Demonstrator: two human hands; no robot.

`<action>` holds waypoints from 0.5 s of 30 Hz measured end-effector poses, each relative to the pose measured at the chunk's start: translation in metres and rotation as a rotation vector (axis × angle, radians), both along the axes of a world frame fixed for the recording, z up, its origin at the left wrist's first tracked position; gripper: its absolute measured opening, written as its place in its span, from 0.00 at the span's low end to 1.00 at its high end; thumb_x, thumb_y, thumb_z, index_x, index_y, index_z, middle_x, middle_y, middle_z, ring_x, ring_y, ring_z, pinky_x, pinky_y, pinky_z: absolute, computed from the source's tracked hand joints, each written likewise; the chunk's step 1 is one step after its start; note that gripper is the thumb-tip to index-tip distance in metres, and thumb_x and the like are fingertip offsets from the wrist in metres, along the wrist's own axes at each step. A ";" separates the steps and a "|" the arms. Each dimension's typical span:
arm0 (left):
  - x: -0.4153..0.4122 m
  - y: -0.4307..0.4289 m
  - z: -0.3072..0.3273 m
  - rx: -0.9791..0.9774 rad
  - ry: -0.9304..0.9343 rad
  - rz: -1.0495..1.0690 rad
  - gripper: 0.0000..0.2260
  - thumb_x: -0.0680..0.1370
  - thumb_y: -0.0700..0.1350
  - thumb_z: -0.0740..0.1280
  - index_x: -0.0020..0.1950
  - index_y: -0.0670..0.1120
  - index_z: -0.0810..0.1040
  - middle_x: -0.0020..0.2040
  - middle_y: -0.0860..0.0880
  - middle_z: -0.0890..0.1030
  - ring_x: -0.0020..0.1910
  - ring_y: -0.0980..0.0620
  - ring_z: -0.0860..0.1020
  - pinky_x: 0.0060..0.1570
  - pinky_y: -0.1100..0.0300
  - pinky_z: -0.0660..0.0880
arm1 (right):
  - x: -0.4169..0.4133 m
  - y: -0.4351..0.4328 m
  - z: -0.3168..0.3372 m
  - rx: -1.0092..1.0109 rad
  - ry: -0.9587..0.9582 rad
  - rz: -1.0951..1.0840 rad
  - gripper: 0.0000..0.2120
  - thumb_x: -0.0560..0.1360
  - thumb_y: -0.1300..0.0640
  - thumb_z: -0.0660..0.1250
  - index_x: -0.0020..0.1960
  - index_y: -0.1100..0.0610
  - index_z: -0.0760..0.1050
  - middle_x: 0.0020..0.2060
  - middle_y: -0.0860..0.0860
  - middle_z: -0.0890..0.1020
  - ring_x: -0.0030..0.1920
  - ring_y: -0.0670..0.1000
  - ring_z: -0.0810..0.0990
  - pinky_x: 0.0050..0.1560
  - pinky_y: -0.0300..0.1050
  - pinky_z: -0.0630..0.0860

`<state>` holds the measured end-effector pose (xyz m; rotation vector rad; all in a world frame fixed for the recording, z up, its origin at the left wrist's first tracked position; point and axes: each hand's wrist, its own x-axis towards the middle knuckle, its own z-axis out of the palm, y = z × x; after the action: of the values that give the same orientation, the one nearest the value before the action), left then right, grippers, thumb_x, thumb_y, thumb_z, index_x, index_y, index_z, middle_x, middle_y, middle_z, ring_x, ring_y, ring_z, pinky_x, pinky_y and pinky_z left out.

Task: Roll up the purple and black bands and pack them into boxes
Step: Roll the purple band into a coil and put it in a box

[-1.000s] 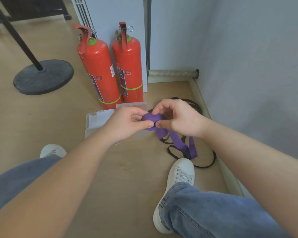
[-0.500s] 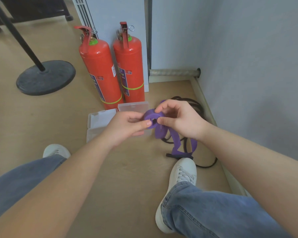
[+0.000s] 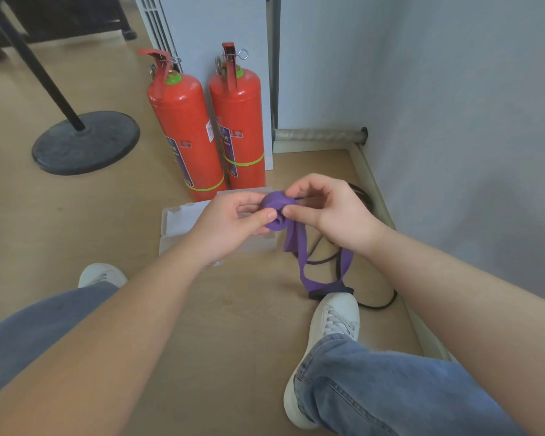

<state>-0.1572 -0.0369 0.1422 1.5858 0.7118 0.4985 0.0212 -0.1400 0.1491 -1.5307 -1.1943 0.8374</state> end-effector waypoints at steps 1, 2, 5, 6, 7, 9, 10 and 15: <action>0.001 -0.001 0.000 -0.031 -0.038 0.019 0.10 0.79 0.38 0.70 0.57 0.51 0.82 0.53 0.47 0.85 0.53 0.55 0.84 0.49 0.64 0.80 | 0.000 -0.001 0.000 0.010 0.046 0.007 0.12 0.73 0.66 0.76 0.53 0.54 0.80 0.50 0.52 0.87 0.51 0.52 0.87 0.58 0.51 0.83; 0.002 -0.003 0.000 -0.063 -0.064 0.030 0.10 0.80 0.38 0.69 0.57 0.52 0.82 0.54 0.47 0.85 0.54 0.54 0.84 0.49 0.64 0.80 | 0.000 -0.001 -0.001 0.017 0.086 0.011 0.13 0.73 0.67 0.76 0.53 0.54 0.80 0.50 0.52 0.88 0.51 0.52 0.87 0.58 0.49 0.82; 0.003 -0.004 -0.002 -0.151 -0.078 0.020 0.11 0.80 0.39 0.68 0.61 0.47 0.81 0.58 0.45 0.84 0.56 0.52 0.84 0.52 0.62 0.80 | -0.002 -0.001 0.000 0.027 0.105 -0.001 0.13 0.72 0.68 0.76 0.52 0.55 0.80 0.47 0.53 0.88 0.49 0.52 0.88 0.55 0.45 0.82; 0.001 -0.005 -0.002 -0.167 -0.067 0.015 0.12 0.80 0.38 0.68 0.63 0.45 0.80 0.59 0.44 0.83 0.57 0.51 0.84 0.52 0.61 0.81 | -0.002 -0.001 0.001 0.026 0.071 -0.001 0.12 0.72 0.68 0.76 0.51 0.56 0.80 0.46 0.53 0.88 0.48 0.52 0.88 0.54 0.45 0.83; 0.000 -0.004 -0.003 -0.162 -0.046 0.011 0.13 0.79 0.38 0.69 0.64 0.43 0.80 0.59 0.43 0.83 0.56 0.51 0.84 0.52 0.58 0.82 | -0.002 0.000 0.001 0.021 0.024 0.000 0.12 0.72 0.68 0.77 0.50 0.55 0.80 0.45 0.53 0.88 0.47 0.51 0.88 0.54 0.46 0.83; -0.002 -0.002 0.000 -0.086 0.012 0.001 0.13 0.78 0.39 0.71 0.62 0.46 0.81 0.59 0.46 0.83 0.55 0.53 0.84 0.48 0.54 0.83 | -0.002 0.001 0.003 0.005 -0.073 0.013 0.12 0.73 0.67 0.77 0.48 0.52 0.79 0.44 0.54 0.87 0.46 0.53 0.87 0.53 0.48 0.83; -0.003 0.000 0.002 -0.043 0.040 0.003 0.13 0.77 0.40 0.73 0.61 0.47 0.82 0.57 0.48 0.84 0.54 0.54 0.84 0.46 0.53 0.84 | -0.002 0.002 0.004 0.000 -0.115 0.025 0.12 0.73 0.66 0.76 0.48 0.51 0.79 0.44 0.55 0.87 0.46 0.55 0.87 0.53 0.51 0.84; 0.001 0.003 0.013 0.054 0.105 -0.013 0.14 0.74 0.39 0.76 0.59 0.44 0.83 0.51 0.47 0.86 0.48 0.52 0.86 0.45 0.59 0.83 | -0.001 0.002 0.008 0.013 -0.227 0.065 0.14 0.73 0.63 0.76 0.47 0.45 0.79 0.44 0.49 0.86 0.46 0.51 0.86 0.55 0.55 0.83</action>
<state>-0.1565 -0.0335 0.1548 1.6753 0.7725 0.4304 0.0197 -0.1381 0.1570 -1.6158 -1.4179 0.7097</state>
